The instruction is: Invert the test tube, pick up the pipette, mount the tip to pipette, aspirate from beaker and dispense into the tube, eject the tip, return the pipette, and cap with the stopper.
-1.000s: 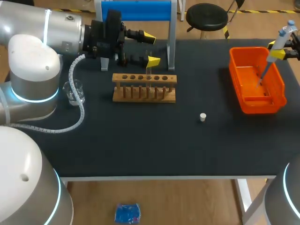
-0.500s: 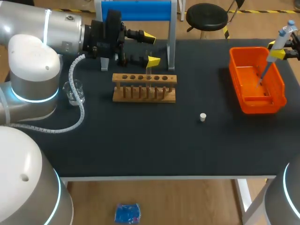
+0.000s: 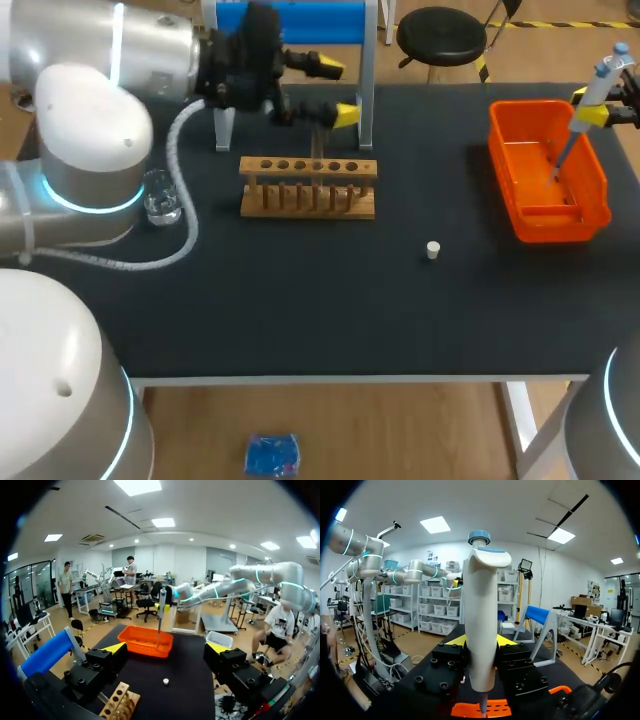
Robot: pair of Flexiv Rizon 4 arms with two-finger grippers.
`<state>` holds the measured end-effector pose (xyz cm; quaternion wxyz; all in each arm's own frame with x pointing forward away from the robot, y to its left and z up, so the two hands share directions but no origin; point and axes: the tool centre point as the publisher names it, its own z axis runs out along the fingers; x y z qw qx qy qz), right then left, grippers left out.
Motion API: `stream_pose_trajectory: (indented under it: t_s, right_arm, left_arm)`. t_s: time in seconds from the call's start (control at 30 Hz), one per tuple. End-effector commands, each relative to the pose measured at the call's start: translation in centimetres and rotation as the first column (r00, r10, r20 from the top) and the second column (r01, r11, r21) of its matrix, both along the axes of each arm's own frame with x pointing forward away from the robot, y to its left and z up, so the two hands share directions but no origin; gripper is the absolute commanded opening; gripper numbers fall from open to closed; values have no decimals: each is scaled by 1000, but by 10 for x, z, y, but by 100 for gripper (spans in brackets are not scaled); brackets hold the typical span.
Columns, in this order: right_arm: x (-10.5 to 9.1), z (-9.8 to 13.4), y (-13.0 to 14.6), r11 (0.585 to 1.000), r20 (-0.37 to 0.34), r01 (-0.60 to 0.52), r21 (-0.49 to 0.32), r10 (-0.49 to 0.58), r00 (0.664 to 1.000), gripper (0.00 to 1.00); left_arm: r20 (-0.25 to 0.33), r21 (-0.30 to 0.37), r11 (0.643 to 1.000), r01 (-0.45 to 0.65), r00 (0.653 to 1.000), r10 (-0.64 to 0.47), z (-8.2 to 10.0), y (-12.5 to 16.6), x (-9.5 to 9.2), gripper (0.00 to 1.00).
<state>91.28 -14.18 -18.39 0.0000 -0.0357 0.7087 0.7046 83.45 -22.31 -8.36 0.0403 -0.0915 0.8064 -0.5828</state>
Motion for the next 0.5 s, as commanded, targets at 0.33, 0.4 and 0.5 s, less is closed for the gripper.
stream_pose_trajectory:
  t_s: [0.33, 0.4, 0.5]
  right_arm:
    - [0, 0, -1, 1000, 1, -2, -1, 2, 1000, 0]
    - [0, 0, -1, 1000, 1, -2, -1, 2, 1000, 0]
    - [0, 0, -1, 1000, 1, -2, -1, 2, 1000, 0]
  left_arm:
    - [-1, 126, 984, -125, 992, 126, 32, -133, 23, 100]
    - [15, 120, 987, -104, 995, 103, 34, -146, 27, 100]
    - [17, 129, 988, -88, 996, 86, 37, -163, 35, 100]
